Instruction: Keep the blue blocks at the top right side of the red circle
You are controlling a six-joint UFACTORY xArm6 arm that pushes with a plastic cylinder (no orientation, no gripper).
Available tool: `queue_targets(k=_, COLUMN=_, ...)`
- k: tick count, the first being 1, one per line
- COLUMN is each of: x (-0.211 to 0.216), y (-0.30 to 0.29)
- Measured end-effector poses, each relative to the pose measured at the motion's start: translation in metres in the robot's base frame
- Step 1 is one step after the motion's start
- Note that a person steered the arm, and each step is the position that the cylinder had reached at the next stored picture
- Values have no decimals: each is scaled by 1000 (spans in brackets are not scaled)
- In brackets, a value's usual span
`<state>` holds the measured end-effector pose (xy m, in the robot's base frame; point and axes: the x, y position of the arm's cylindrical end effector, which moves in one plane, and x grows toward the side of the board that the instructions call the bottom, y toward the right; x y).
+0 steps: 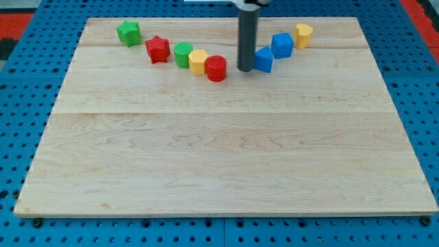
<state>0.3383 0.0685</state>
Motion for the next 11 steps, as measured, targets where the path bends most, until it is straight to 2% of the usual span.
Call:
queue_targets(k=1, x=7, y=40)
queue_targets(k=2, x=34, y=37)
queue_targets(k=3, x=22, y=66)
queue_targets(k=4, x=-19, y=68)
queue_targets(k=5, x=-31, y=67)
queue_targets(k=8, x=-34, y=6)
queue_targets(k=9, x=-28, y=44)
queue_targets(k=10, x=-23, y=35)
queue_targets(k=11, x=-32, y=3)
